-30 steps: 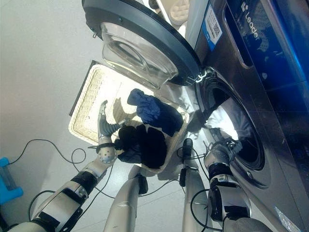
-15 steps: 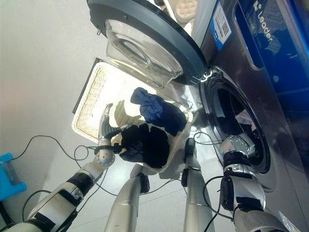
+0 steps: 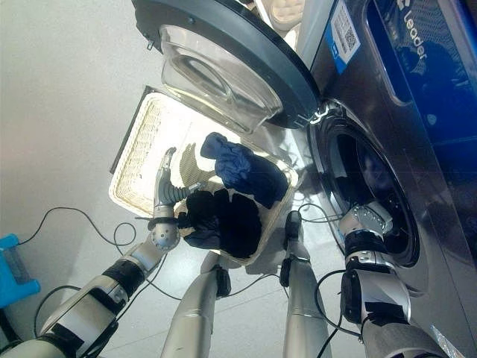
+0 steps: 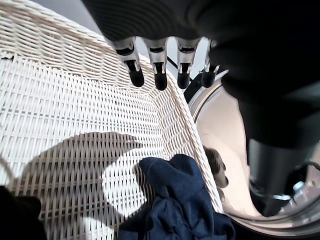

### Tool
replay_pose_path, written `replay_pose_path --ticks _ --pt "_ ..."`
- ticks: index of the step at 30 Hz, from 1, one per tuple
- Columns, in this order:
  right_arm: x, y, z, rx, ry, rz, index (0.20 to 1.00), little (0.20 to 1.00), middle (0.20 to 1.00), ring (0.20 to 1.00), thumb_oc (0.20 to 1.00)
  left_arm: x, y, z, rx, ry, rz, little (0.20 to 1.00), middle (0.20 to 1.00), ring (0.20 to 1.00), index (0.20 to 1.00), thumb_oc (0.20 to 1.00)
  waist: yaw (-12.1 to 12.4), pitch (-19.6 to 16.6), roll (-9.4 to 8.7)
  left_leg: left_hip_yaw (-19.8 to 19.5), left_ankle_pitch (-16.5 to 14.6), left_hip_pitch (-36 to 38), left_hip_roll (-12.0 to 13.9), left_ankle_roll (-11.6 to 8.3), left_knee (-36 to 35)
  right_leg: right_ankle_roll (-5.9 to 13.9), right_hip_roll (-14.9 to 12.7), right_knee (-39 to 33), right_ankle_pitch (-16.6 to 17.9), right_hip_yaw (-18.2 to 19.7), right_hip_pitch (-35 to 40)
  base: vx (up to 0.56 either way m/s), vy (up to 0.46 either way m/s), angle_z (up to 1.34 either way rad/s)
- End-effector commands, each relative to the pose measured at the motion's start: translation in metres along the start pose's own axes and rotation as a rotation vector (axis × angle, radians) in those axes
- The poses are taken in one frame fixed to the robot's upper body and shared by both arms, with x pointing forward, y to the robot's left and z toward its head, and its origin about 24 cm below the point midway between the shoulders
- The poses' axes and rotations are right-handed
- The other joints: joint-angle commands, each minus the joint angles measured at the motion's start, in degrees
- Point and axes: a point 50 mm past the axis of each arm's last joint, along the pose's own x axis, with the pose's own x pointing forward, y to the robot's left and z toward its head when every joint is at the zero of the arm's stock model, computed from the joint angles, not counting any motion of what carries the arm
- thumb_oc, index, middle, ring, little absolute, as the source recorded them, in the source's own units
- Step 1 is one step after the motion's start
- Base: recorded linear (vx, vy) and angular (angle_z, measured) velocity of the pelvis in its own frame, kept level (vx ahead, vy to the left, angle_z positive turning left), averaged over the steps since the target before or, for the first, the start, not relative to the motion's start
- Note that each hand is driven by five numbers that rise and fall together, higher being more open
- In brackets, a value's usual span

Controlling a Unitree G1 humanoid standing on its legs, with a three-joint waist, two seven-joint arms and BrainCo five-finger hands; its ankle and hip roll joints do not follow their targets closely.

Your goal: Put the clothes into the washing machine.

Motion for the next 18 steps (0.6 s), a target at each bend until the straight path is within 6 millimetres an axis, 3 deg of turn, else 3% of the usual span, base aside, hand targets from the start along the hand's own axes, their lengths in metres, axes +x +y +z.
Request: replay_pose_path --ticks 1,11,13,14,15,18 --pt "0.009 0.020 0.014 -0.033 -0.044 0.074 1.000 1.000 1.000 1.000 1.000 0.007 -0.001 0.012 -0.034 -0.047 0.039 1.000 1.000 1.000 1.000 1.000 -1.01 -1.45 1.47 0.84 -8.39 -1.56 -4.22 -2.46 8.14 6.17 -0.71 -2.06 3.58 -4.57 1.48 0.00 0.000 0.00" --pt "0.012 0.006 0.008 -0.164 0.017 0.087 1.000 1.000 1.000 1.000 1.000 0.006 -0.007 0.012 -0.014 -0.037 0.020 1.000 1.000 1.000 1.000 1.000 -0.62 -1.45 1.50 0.65 -8.17 -1.47 -4.35 -2.20 7.77 6.09 -0.66 -1.99 3.51 -4.71 1.61 0.00 0.000 0.00" --pt "0.014 0.006 0.007 -0.382 0.041 0.140 1.000 1.000 1.000 1.000 1.000 0.006 -0.010 0.004 0.099 -0.008 -0.033 1.000 1.000 1.000 1.000 1.000 -0.59 -1.45 1.60 0.59 -8.48 -0.71 -4.45 -2.23 7.63 6.32 -0.66 -1.83 3.00 -4.70 2.28 0.00 0.000 0.00" --pt "0.013 0.009 0.005 -0.396 0.044 0.147 1.000 1.000 1.000 1.000 1.000 0.007 -0.010 0.005 0.105 -0.011 -0.030 1.000 1.000 1.000 1.000 1.000 -0.59 -1.45 1.62 0.65 -8.05 -1.17 -4.44 -2.14 7.54 6.17 -0.65 -2.01 3.44 -4.74 1.86 0.00 0.000 0.00" --pt "0.011 0.011 0.001 -0.564 0.050 0.183 1.000 1.000 1.000 1.000 1.000 0.007 -0.010 0.000 0.219 -0.007 -0.065 1.000 1.000 1.000 1.000 1.000 -0.63 -1.45 1.65 0.65 -8.24 -0.78 -4.39 -2.24 7.38 6.34 -0.58 -1.89 3.10 -4.67 2.15 0.00 0.000 0.00" --pt "0.003 0.014 -0.012 -0.806 0.067 0.280 1.000 1.000 1.000 1.000 1.000 0.015 -0.003 -0.003 0.400 -0.051 -0.098 1.000 1.000 1.000 1.000 1.000 -0.89 -1.45 1.61 1.13 -7.42 -1.45 -4.20 -2.14 6.85 6.11 -0.30 -2.41 3.63 -4.58 1.40 0.00 0.044 0.00"
